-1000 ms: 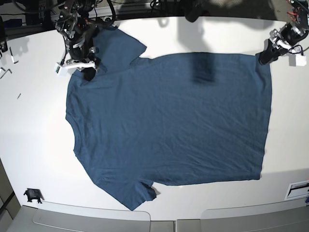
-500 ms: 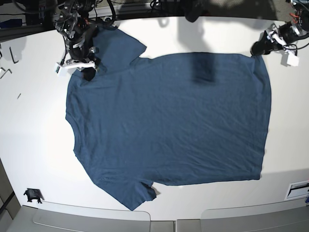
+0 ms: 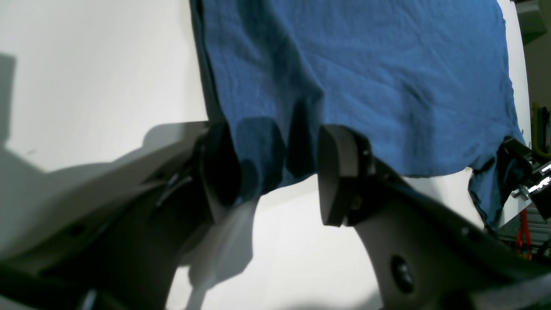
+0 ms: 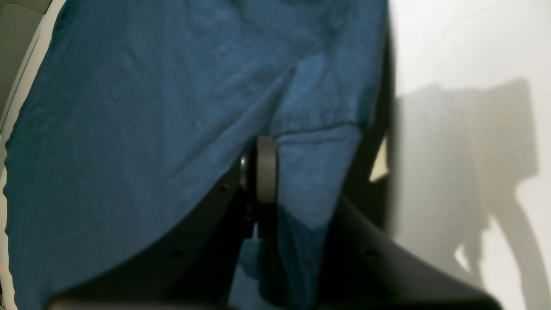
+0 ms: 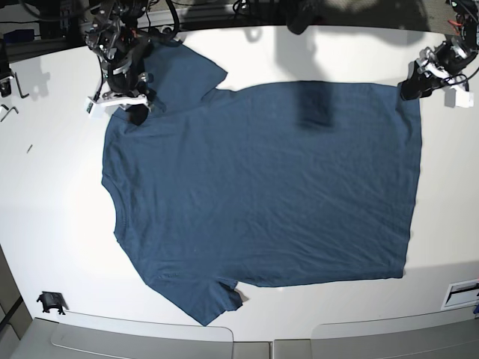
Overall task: Fold the T-shirt properly
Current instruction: 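Lower the left gripper to the opposite hem corner and pinch it, then lift and drag the shirt with both grippers toward the robot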
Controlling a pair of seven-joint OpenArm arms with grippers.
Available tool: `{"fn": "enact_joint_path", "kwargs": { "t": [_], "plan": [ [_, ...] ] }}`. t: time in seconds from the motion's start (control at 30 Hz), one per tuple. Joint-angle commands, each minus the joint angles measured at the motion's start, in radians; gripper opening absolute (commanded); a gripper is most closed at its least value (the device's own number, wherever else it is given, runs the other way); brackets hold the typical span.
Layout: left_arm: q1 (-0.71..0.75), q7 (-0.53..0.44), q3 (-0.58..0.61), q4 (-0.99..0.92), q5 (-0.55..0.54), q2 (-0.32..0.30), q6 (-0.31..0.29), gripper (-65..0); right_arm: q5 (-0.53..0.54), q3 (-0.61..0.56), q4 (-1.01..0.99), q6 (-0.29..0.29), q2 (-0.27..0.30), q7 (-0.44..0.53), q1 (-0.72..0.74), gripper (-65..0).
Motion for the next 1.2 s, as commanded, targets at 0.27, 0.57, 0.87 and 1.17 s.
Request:
{"fn": "enact_joint_path", "kwargs": {
  "t": [0.27, 0.57, 0.87, 1.17],
  "plan": [
    [0.007, -0.004, -0.004, 0.002, 0.035, -0.011, 0.024, -65.0, -0.004, 0.002, 0.009, -0.001, 0.008, -0.012, 0.0, -65.0],
    [0.016, 0.013, -0.066, 0.003, 0.035, -0.017, 0.016, -65.0, -0.004, 0.067, 0.085, 0.035, 0.015, -0.095, -0.035, -65.0],
    [0.147, 0.096, -0.187, 0.094, -0.085, -0.017, -0.033, -65.0, 0.087, 0.089, 0.235, 0.058, 0.014, -0.145, -0.193, -65.0],
    [0.314, 0.156, -0.34, 0.21, -0.193, -0.017, -0.034, -65.0, 0.086, 0.089, 0.468, 0.059, 0.014, -0.172, -0.412, -65.0]
  ]
}}
